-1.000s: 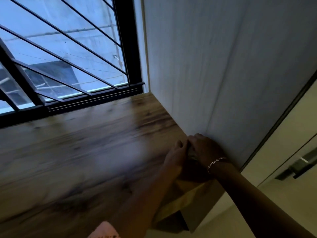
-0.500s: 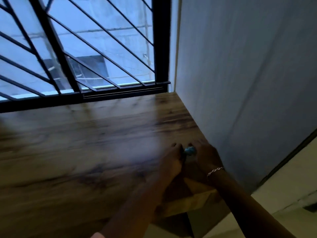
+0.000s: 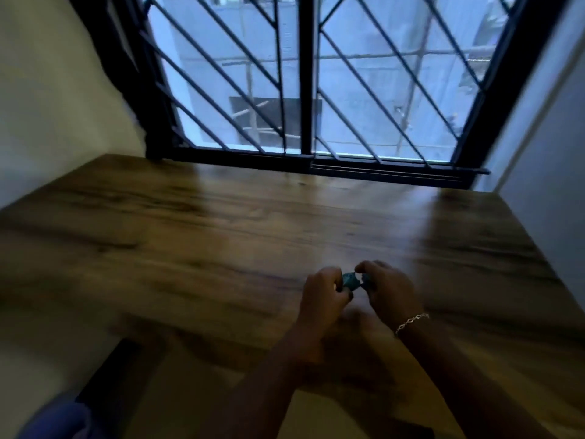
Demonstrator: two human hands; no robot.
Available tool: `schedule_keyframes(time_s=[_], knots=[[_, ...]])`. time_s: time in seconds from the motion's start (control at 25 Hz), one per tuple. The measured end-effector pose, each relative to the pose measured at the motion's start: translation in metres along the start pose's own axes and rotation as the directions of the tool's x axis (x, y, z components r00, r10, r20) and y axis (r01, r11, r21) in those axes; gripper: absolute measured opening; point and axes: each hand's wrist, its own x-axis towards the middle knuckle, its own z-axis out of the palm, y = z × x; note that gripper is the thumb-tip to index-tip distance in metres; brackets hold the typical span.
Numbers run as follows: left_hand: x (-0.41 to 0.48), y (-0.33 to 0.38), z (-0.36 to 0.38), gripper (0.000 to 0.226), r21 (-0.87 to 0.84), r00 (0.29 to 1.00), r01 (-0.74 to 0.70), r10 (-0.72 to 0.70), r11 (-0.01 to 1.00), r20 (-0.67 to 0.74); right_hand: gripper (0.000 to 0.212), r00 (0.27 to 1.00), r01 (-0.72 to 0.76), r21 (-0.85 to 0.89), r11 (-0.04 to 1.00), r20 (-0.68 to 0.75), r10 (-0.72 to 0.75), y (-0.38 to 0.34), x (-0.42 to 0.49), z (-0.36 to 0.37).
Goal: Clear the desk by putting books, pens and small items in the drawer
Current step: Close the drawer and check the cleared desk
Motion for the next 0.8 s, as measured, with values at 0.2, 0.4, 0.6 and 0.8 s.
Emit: schedule_keyframes(time_s=[0.2, 0.4, 0.6, 0.8], knots=[[-0.024, -0.090, -0.109, 0.021, 0.009, 0.994, 0.084, -0.083, 0.996, -0.066, 0.023, 0.990, 0.141, 0.075, 0.987, 0.022, -0.143, -0.123, 0.024, 0.069], [-0.054, -0.176, -0.215, 0.024, -0.041, 0.966, 0.124, -0.130, 0.991, -0.223, 0.022, 0.968, 0.231, 0.167, 0.958, 0.064, -0.245, -0.245, 0.040, 0.133], [-0.088, -0.231, -0.286, 0.029, -0.088, 0.926, 0.192, -0.210, 0.977, -0.313, 0.025, 0.921, 0.335, 0.148, 0.930, 0.154, -0.357, -0.334, 0.044, 0.177], [-0.117, -0.281, -0.343, 0.025, -0.154, 0.856, 0.367, -0.398, 0.917, -0.331, 0.042, 0.804, 0.455, 0.256, 0.853, 0.293, -0.517, -0.408, 0.049, 0.223]])
